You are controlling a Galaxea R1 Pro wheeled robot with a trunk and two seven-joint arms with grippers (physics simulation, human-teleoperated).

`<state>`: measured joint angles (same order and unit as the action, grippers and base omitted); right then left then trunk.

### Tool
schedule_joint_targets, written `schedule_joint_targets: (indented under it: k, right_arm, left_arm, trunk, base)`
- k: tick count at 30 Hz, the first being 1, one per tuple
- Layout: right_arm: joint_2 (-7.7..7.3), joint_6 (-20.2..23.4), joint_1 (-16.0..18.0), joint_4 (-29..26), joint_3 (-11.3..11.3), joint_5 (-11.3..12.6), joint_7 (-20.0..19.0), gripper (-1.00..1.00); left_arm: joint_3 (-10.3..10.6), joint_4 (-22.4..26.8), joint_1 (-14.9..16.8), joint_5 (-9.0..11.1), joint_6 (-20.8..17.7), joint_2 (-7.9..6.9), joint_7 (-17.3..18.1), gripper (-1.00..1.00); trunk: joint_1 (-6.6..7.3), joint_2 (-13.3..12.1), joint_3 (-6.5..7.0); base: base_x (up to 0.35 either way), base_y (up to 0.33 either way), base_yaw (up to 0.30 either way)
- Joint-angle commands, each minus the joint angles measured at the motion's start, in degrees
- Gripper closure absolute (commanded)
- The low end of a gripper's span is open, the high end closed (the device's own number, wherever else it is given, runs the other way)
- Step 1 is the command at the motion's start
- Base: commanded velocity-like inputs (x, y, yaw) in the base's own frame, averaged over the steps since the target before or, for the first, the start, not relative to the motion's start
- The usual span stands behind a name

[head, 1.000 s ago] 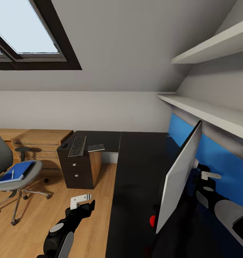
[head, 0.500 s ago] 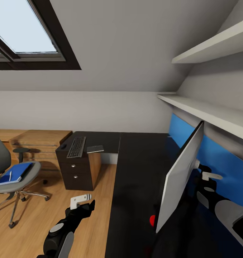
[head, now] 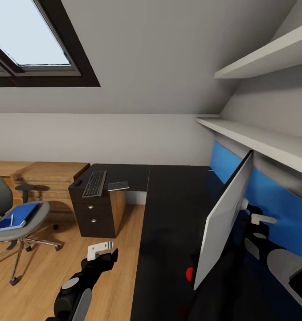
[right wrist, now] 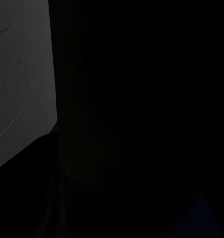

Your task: In the bedroom, organize the workspace by keeping the computer under the desk, ensuring the monitor is on the desk, placing the keyboard on the desk next to the monitor, placing the mouse on the desk next to the keyboard, moving the folder from the swivel chair onto the desk next to the mouse, stacking the notebook on top of the folder with the pen on top of the notebook, and positioning the swivel chair next to the desk.

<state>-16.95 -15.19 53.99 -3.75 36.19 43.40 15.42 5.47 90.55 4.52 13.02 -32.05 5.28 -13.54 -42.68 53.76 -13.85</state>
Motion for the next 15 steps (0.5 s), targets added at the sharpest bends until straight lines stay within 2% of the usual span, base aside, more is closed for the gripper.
schedule_joint_targets:
  k: [1,12,15]
  right_arm:
    - [-0.01,0.1,0.0,0.0,1.6,1.1,0.2,1.0]
    - [-0.01,0.1,0.0,-0.1,1.7,1.1,0.2,1.0]
    - [-0.01,0.1,0.0,-0.1,1.7,1.1,0.2,1.0]
  left_arm:
    - [0.1,0.1,0.1,0.6,-0.2,0.01,-0.5,-1.0]
    - [0.1,0.1,0.1,0.6,-0.2,0.04,-0.5,-1.0]
    - [0.1,0.1,0.1,0.6,-0.2,0.01,-0.5,-1.0]
  trunk:
    - [-0.01,0.0,-0.09]
    - [-0.01,0.0,-0.09]
    - [-0.01,0.0,-0.09]
  base:
    - [0.0,0.0,0.0]
    - [0.001,0.0,0.0]
    - [0.13,0.0,0.0]
